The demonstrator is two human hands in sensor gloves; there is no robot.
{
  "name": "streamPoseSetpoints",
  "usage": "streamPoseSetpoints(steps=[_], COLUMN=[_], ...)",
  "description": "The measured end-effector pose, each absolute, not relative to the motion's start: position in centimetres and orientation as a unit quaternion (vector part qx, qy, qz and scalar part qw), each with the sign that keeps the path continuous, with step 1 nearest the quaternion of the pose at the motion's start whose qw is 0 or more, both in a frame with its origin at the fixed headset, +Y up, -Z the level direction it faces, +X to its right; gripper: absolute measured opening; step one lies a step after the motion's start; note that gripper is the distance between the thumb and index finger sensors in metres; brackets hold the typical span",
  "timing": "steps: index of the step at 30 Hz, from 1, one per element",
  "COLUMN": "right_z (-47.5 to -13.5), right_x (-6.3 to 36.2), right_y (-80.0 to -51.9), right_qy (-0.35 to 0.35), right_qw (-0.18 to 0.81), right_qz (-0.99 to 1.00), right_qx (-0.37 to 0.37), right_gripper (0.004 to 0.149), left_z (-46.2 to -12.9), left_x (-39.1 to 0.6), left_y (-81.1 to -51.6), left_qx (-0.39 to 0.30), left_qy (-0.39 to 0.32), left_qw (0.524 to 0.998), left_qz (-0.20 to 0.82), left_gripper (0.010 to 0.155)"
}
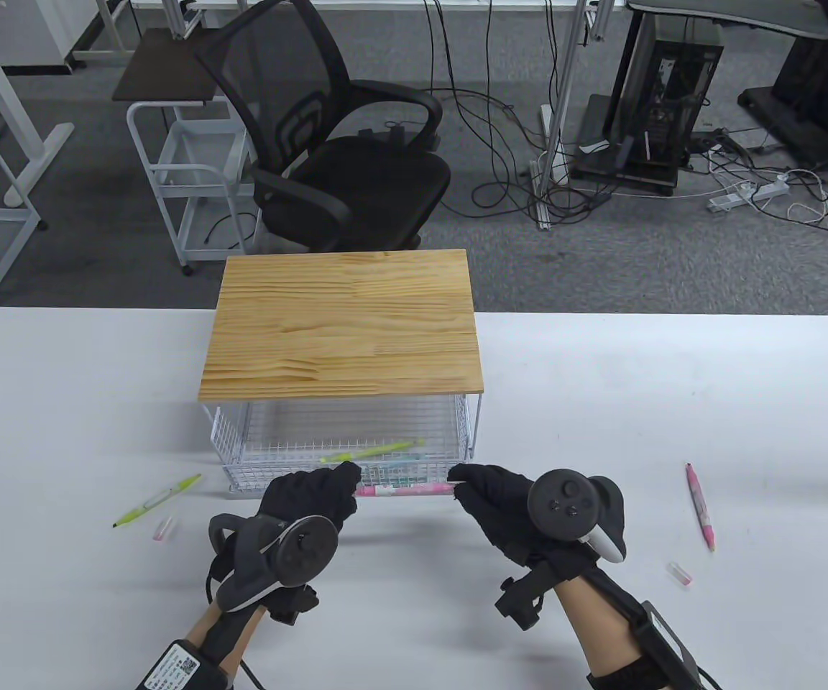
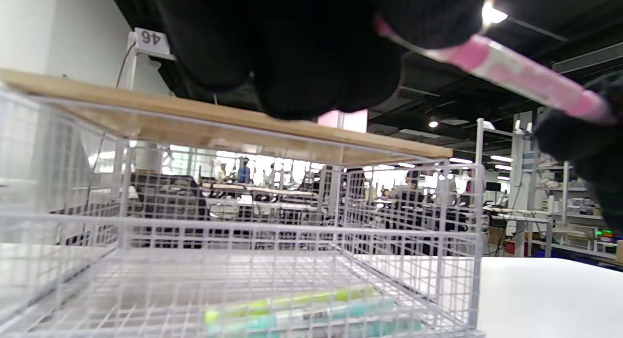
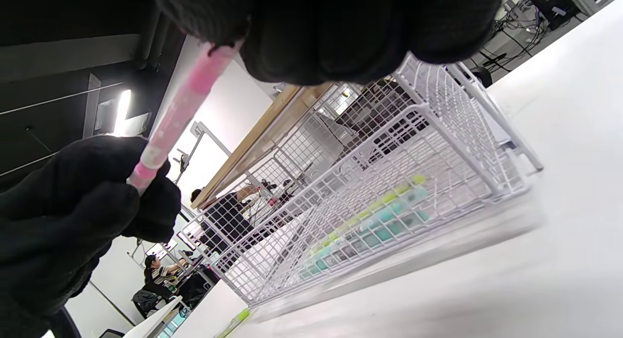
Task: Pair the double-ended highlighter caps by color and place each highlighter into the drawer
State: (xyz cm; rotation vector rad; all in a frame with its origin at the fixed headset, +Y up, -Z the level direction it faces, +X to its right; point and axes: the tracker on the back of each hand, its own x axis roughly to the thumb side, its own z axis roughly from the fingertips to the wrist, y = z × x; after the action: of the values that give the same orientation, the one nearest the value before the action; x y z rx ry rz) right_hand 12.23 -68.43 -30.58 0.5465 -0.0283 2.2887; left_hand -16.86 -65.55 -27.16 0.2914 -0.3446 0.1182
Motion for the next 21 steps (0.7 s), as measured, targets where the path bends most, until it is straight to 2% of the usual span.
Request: streamPoseSetpoints(steps=[6, 21], right_z=[-30.47, -30.18], right_x=[12.07, 11.90], right_y=[-68.48, -68.43], right_qy=[-0.015, -0.032], right_qw=[0.378, 0.389], right_qz=[0.900, 0.891], right_qx=[0.217, 0.234], right_gripper=[0.045, 0.044], left_z=[-26.86, -26.44], left_x=[-16.69, -17.01], left_y=[-65.52, -65.17], left_qx=[0.160, 0.197], left_qy=[-0.175, -0.189], left_qw=[0.971, 0.961], left_qz=[0.035, 0.049], left_gripper=[0.048, 0.048])
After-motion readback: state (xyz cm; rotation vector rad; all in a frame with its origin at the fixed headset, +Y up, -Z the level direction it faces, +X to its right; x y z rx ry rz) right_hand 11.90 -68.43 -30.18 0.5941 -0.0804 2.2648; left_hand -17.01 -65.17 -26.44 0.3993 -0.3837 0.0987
